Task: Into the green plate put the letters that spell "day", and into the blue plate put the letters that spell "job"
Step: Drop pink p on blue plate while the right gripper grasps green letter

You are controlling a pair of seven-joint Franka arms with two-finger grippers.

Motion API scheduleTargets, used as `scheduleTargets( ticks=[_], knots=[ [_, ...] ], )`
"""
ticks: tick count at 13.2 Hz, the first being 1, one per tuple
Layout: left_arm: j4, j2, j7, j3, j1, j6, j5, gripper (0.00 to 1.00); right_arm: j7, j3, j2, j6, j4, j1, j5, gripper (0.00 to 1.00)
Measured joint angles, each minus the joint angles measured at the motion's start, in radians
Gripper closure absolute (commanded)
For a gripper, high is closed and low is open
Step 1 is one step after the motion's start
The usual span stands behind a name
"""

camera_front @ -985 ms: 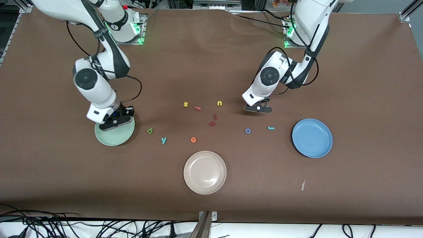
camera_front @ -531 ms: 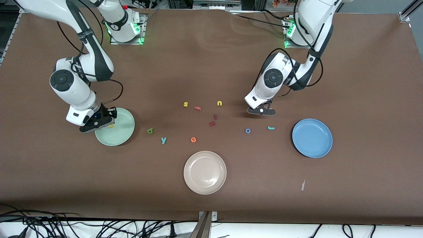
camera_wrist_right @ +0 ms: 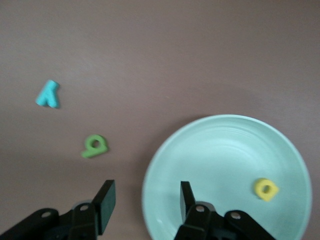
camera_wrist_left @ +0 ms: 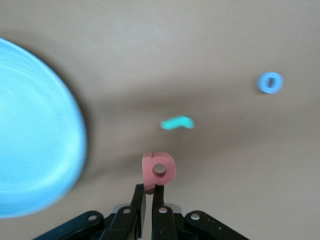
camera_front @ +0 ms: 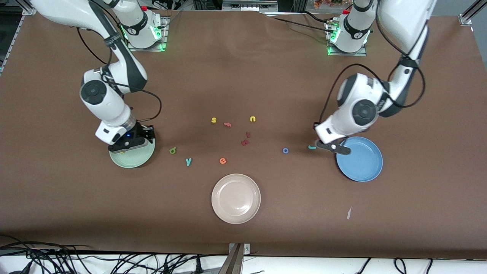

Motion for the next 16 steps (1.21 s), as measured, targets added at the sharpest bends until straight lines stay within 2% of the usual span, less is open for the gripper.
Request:
scheduleTargets(
  ticks=[5,6,7,11,14,16],
  knots=[
    [0.138,0.119,0.265,0.004,0.148,-0.001,0.098,1.0,0.127,0.001,0.132,0.003,0.109,0.049,0.0,0.39],
    [0.166,0.149,0.296,0.004,0.161,-0.001,0.101,0.41,0.152,0.001,0.159,0.009,0.125,0.056,0.0,0.39],
    [0.19,0.176,0.316,0.004,0.163,-0.001,0.102,0.0,0.173,0.001,0.179,0.023,0.134,0.063,0.0,0.39],
    [0.251,0.211,0.456,-0.014,0.152,-0.016,0.105,0.0,0.205,0.001,0.207,0.043,0.134,0.076,0.0,0.39],
    [0.292,0.21,0.729,-0.018,0.141,-0.039,0.105,0.0,0.208,0.001,0.236,0.125,0.1,0.076,0.0,0.42],
    [0.294,0.213,0.873,-0.037,0.13,-0.041,0.105,0.0,0.208,0.0,0.245,0.15,0.081,0.076,0.0,0.48]
  ],
)
